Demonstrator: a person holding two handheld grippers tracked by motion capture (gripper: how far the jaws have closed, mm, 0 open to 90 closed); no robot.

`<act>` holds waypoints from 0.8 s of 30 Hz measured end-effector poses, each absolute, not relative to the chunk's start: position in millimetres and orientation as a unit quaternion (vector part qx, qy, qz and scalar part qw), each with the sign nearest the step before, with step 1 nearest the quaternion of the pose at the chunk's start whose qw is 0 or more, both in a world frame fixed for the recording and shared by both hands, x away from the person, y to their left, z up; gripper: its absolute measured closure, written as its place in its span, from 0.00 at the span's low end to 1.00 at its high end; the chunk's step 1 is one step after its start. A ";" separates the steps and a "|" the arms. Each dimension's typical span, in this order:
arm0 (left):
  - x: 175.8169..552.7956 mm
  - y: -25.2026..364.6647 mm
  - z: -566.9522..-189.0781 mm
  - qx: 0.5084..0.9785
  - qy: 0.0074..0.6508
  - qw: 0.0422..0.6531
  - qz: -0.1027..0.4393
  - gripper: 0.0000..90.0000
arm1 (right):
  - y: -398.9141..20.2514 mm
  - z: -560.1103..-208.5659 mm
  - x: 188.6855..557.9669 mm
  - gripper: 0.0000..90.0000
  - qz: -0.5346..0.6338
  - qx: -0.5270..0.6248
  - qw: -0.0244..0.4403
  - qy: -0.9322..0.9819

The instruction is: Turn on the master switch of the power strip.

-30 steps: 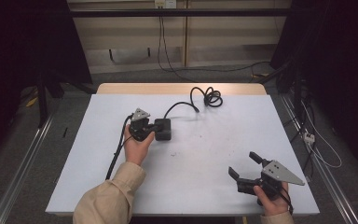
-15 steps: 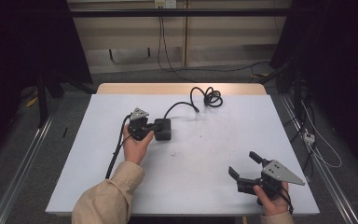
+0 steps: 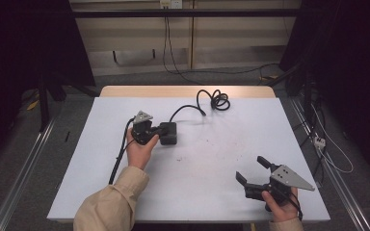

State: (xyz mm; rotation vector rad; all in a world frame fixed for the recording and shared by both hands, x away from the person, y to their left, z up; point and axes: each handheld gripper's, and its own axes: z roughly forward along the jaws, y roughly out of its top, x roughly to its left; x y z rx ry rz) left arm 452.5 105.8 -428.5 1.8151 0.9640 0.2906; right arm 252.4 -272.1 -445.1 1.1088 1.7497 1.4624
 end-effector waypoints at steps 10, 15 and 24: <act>450.8 110.2 -422.5 0.751 0.404 0.507 0.127 0.84 | -270.9 -445.1 252.6 0.05 0.551 0.418 0.297 0.658; 449.8 112.5 -420.3 0.752 0.406 0.504 0.126 0.74 | -270.6 -445.0 252.5 0.05 0.551 0.418 0.297 0.659; 447.9 117.4 -415.6 0.751 0.409 0.504 0.121 0.57 | -270.4 -444.9 252.3 0.05 0.550 0.416 0.297 0.660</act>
